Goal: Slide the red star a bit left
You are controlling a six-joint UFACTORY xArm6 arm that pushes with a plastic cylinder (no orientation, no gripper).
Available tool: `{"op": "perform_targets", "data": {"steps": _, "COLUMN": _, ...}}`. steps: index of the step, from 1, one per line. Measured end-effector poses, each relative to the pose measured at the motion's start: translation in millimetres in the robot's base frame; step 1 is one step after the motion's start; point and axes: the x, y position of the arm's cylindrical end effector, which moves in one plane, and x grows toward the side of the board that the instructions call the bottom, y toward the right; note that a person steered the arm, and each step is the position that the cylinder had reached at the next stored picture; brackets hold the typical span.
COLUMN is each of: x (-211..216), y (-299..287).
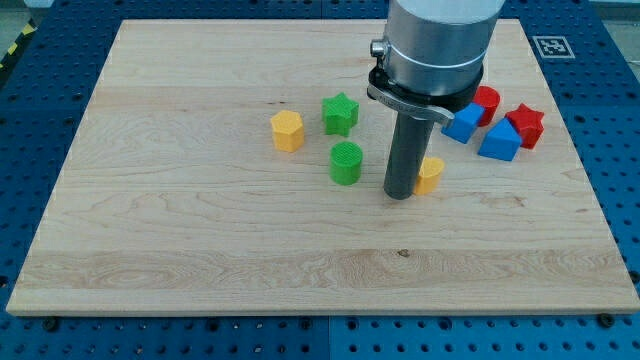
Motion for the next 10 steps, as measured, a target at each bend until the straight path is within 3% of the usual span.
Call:
{"op": "perform_targets", "data": {"steps": 2, "x": 26.3, "y": 16.5}}
{"op": "perform_targets", "data": {"steps": 3, "x": 26.1, "y": 72.0}}
{"op": "perform_targets", "data": {"steps": 6, "x": -32.6, "y": 196.3}}
{"op": "perform_targets", "data": {"steps": 7, "x": -78.9, "y": 220.1}}
{"op": "perform_targets", "data": {"steps": 9, "x": -90.3, "y": 223.7}}
{"op": "perform_targets", "data": {"steps": 10, "x": -84.5, "y": 186.9}}
